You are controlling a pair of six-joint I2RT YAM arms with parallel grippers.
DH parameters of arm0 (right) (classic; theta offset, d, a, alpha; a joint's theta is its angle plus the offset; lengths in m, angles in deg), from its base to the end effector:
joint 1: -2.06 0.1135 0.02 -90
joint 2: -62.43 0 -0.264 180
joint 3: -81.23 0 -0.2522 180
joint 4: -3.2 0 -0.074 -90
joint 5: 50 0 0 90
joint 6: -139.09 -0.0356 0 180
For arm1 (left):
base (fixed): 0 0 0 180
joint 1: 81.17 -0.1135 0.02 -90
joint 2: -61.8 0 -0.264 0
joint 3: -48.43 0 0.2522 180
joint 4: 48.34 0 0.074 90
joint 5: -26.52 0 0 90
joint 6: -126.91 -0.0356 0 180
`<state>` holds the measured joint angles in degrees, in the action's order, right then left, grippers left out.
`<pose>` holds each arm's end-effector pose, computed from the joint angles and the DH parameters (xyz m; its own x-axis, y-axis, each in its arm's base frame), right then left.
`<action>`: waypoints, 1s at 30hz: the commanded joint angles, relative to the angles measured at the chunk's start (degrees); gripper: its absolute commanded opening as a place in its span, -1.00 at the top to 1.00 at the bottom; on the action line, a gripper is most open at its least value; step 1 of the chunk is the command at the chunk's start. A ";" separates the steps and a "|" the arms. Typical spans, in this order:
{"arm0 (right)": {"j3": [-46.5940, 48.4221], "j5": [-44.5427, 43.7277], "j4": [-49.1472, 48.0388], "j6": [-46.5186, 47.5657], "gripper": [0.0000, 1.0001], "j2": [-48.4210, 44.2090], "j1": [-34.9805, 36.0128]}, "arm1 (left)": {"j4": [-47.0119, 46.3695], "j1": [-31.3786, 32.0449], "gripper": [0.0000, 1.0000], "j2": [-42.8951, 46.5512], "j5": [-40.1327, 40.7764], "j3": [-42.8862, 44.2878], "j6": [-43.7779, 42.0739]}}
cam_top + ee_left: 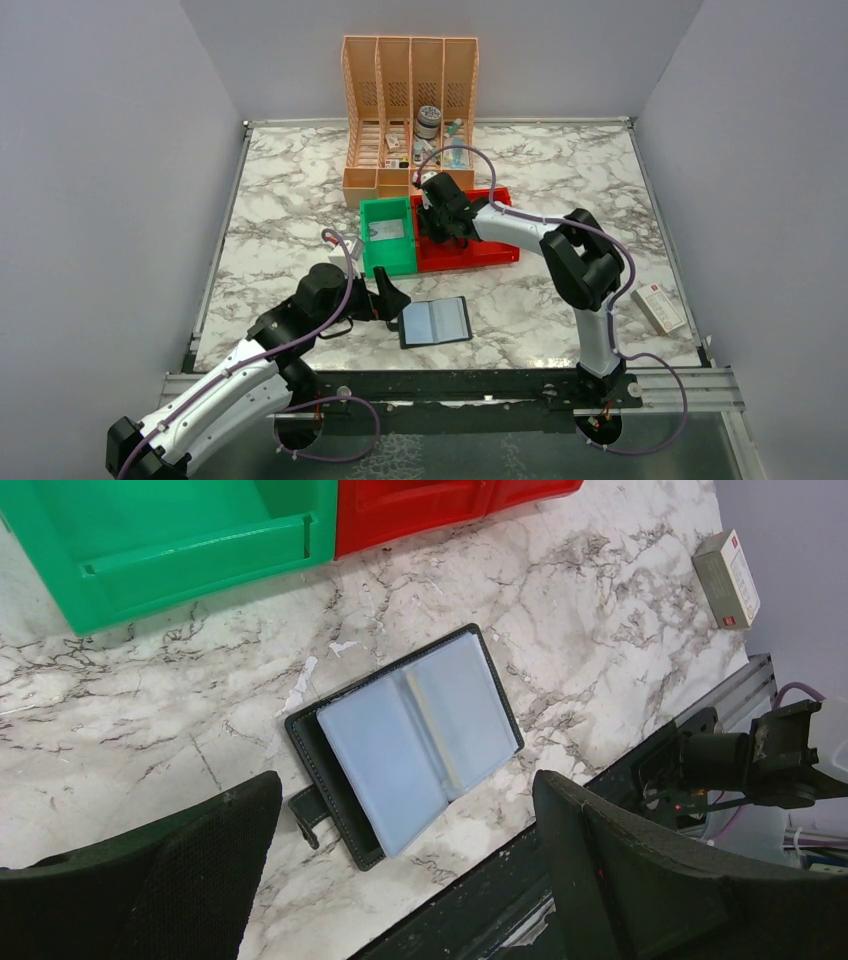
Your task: Take the credit cards out of the card holder
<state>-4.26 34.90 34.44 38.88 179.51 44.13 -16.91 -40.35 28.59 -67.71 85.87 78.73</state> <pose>0.3270 0.2909 0.1634 -0.7010 -0.3949 -0.5938 -0.5123 0.8581 0.0341 0.1103 -0.0987 0.2266 -0.7256 -0.2520 -0.6404 0.2922 0.7297 -0.6182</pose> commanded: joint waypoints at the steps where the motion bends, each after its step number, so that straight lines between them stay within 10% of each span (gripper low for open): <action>1: 2.21 -4.53 -1.10 -1.73 0.51 2.18 0.32 | 0.10 -0.39 -0.99 0.56 1.30 1.48 0.36; 15: -2.83 0.77 -3.94 -2.78 0.35 -11.33 0.34 | -6.41 -0.39 -0.99 -3.32 -3.59 0.12 1.09; 22: -21.52 1.96 -5.84 -8.36 -0.07 -32.07 0.26 | -8.93 -0.31 -0.99 -9.93 -5.48 -0.05 1.80; 30: -43.45 22.44 -14.08 -19.85 0.01 -43.79 0.29 | -12.45 -0.15 -0.94 -12.30 -9.74 -1.17 3.15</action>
<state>-39.87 44.80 24.69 26.59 137.68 44.13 -25.89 -40.35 17.40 -73.70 85.74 81.09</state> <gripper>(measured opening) 0.507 0.989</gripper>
